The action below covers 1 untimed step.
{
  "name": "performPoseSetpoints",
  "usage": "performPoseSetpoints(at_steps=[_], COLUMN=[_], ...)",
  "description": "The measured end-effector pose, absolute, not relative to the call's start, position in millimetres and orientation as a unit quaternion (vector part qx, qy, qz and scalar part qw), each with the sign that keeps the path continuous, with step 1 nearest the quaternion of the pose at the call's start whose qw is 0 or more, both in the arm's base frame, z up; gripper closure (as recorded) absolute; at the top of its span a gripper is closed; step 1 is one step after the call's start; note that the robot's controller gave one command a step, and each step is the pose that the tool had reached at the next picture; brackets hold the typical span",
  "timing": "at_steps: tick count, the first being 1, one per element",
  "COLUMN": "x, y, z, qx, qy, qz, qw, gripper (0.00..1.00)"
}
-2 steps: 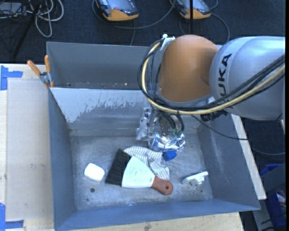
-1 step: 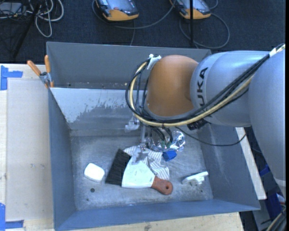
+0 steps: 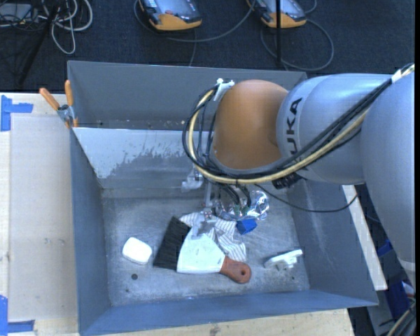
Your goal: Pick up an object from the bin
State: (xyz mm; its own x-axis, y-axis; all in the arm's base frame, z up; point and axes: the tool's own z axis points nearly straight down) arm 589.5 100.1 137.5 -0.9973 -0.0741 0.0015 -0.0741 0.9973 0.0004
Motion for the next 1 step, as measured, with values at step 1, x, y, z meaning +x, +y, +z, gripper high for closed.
performPoseSetpoints(at_steps=[1], x=[576.8], y=[111.7], z=[81.8], qx=[0.128], qy=[-0.992], qz=[-0.004], qw=[-0.010], gripper=[1.00])
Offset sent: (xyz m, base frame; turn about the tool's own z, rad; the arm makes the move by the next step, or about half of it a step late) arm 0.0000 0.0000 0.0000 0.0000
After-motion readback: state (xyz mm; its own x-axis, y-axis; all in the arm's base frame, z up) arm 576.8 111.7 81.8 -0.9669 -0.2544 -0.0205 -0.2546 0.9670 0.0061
